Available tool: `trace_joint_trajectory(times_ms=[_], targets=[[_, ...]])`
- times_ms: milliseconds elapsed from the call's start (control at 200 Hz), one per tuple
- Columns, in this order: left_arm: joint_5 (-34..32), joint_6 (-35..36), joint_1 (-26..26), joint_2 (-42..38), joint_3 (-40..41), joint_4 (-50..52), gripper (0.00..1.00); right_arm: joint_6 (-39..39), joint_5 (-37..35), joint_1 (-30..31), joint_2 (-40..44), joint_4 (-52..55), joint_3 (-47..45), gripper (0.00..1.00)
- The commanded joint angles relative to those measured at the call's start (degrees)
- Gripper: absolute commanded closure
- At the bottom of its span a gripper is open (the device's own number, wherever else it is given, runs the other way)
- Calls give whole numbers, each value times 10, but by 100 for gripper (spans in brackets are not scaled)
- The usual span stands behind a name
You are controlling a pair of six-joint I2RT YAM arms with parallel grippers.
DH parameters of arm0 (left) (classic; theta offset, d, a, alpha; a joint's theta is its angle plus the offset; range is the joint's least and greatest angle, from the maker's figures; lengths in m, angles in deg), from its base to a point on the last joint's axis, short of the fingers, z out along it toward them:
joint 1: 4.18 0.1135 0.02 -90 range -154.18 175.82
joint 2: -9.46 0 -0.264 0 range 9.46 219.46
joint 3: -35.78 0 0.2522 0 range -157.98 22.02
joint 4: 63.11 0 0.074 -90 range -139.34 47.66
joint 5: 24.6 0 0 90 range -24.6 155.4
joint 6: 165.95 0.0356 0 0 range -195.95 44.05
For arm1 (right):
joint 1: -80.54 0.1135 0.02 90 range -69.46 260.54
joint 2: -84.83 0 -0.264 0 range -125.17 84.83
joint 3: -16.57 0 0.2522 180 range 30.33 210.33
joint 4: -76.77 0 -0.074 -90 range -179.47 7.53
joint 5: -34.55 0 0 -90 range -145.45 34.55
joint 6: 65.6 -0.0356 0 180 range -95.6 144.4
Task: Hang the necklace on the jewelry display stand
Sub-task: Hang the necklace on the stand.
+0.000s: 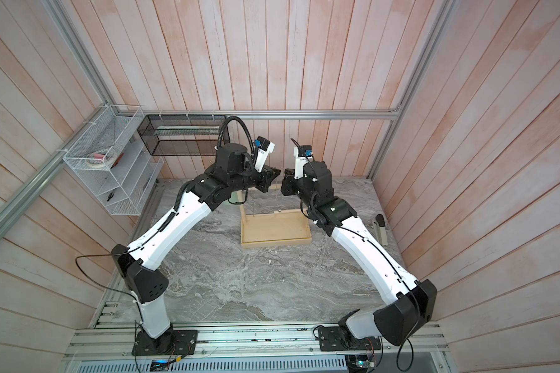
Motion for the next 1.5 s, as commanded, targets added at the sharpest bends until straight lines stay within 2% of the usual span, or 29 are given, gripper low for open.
trace_joint_trajectory(times_ms=[0, 100, 215, 820, 1270, 1495], targets=[[6, 27, 0, 48, -95, 53, 100, 5, 10, -28, -10, -40, -22, 100], [14, 26, 0, 89, -163, 75, 100, -7, 23, -53, -9, -63, -37, 100], [24, 19, -1, 112, -186, 70, 100, -18, 30, -76, -12, -82, -47, 100], [41, -48, -6, 187, -188, -18, 100, -34, 41, -133, -46, -179, -106, 100], [21, -56, 4, 189, -160, -45, 100, -13, 58, -141, -88, -206, -102, 100], [2, -62, 16, 143, -84, -73, 100, -8, 108, -139, -109, -211, -85, 100]])
